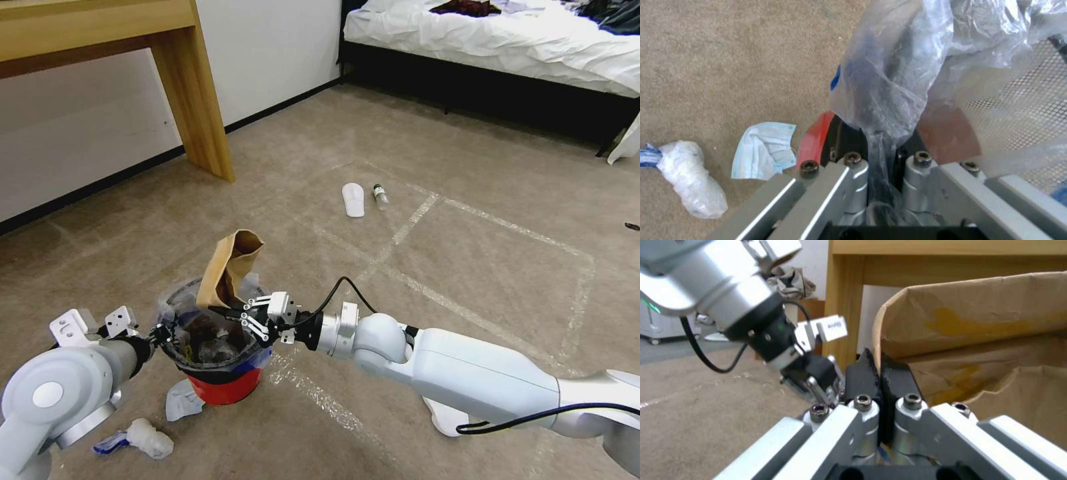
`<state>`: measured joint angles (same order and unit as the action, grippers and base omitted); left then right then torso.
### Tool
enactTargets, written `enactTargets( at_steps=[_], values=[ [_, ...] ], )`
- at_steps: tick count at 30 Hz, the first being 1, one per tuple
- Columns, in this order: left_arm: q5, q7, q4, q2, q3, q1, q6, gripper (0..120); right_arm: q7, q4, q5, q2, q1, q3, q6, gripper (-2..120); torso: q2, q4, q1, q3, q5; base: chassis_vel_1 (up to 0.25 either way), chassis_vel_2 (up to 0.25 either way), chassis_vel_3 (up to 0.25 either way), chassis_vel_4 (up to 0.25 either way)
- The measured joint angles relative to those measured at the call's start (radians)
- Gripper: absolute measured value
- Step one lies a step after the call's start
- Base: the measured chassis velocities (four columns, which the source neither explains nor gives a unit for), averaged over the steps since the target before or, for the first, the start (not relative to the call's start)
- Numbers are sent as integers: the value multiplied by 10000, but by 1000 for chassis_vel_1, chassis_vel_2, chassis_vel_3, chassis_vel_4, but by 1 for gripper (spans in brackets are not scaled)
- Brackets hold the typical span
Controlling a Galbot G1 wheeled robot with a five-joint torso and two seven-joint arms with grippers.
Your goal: Pick up the trash bin and place the garbage on the floor into it.
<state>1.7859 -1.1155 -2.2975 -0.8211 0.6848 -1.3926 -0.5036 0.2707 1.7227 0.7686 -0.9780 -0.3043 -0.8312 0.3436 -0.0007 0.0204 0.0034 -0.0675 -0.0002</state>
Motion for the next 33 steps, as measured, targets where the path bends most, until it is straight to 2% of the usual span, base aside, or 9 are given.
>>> enactTargets(
  at_steps=[15, 24, 26, 29, 31, 32, 33],
  values=[
    [19, -12, -190, 22, 99, -87, 3, 4, -107, -506, 2, -250, 244, -565, -29, 0, 0, 0, 0, 0, 0, 0, 0, 0, 0],
    [-31, -2, -270, -103, 96, -182, -39, 4, -267, -760, -37, -316, 261, -767, -2, 1, 0, 0, 0, 0, 0, 0, 0, 0, 0],
    [-33, -1, -293, -97, 103, -179, -42, 4, -329, -763, -40, -325, 288, -873, 4, 10, -1, 0, 0, -1, 0, 0, 0, 0, 0],
    [-28, -1, -302, -80, 103, -156, -42, 4, -338, -763, -42, -343, 324, -922, 13, 15, 0, 0, -1, 0, 0, 0, 0, 0, 0],
    [-2, -5, -316, -50, 103, -112, -28, 4, -336, -763, -39, -384, 432, -1023, 20, 28, -1, 0, 0, 0, 0, 0, 0, 0, 0],
    [-2, -5, -316, -50, 103, -112, -28, 4, -336, -763, -39, -384, 432, -1023, 20, 28, -1, 0, 0, 0, 0, 0, 0, 0, 0],
    [1, -11, -316, -49, 104, -111, -25, 4, -336, -761, -35, -390, 470, -1052, 20, 33, 0, 0, 0, 0, 0, 0, 0, 0, 0]
  ],
)
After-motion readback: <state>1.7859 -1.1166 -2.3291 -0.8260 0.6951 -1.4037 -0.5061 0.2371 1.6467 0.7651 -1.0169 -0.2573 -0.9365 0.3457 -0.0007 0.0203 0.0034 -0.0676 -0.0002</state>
